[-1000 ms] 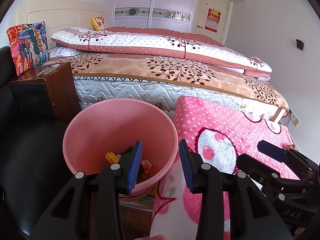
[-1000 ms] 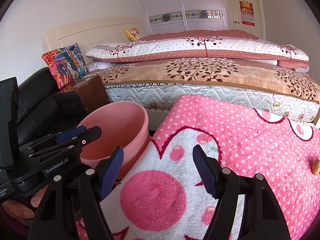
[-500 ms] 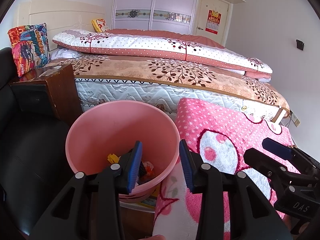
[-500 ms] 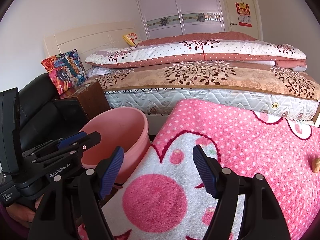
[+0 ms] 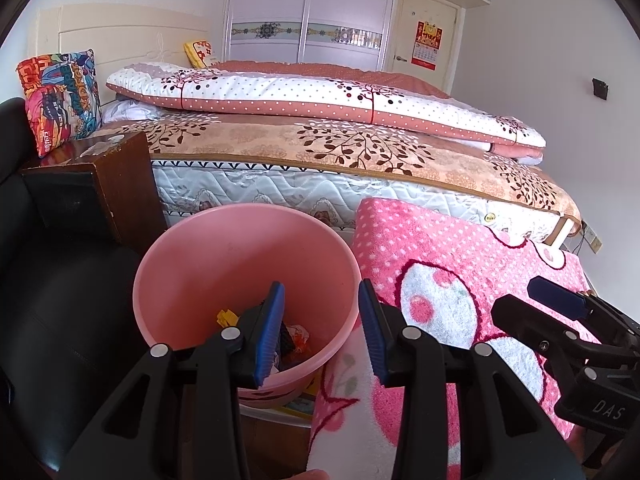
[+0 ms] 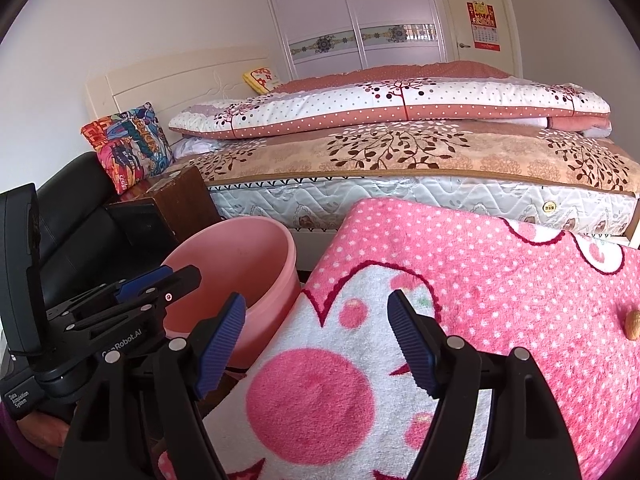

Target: Collect trash

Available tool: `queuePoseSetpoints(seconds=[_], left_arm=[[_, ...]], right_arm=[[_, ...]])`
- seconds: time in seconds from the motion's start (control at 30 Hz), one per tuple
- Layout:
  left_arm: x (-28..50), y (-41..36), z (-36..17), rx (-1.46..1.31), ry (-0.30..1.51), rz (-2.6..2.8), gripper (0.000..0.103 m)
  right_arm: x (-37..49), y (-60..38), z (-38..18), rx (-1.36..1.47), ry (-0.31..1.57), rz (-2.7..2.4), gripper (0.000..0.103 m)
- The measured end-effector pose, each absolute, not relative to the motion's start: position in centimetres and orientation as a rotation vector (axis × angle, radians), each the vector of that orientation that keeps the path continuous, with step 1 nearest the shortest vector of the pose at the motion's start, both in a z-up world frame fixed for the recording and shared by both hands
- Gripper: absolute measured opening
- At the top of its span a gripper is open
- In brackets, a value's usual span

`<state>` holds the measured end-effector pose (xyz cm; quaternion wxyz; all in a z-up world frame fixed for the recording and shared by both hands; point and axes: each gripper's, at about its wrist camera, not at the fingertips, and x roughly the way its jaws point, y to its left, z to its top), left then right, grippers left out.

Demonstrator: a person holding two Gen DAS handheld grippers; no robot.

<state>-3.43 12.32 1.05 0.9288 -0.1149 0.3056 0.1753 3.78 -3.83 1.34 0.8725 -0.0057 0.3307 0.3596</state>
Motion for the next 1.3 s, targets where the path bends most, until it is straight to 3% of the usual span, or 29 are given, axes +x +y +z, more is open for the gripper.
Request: queuePoseSetpoints(seconds=[1.3], left_arm=[[-3.17,11.64,0.68,-0.216,0.632,0.343,0.039]], right_arm=[[3.69,-4.33,1.6,0.023,0.686,0.735,0.072]])
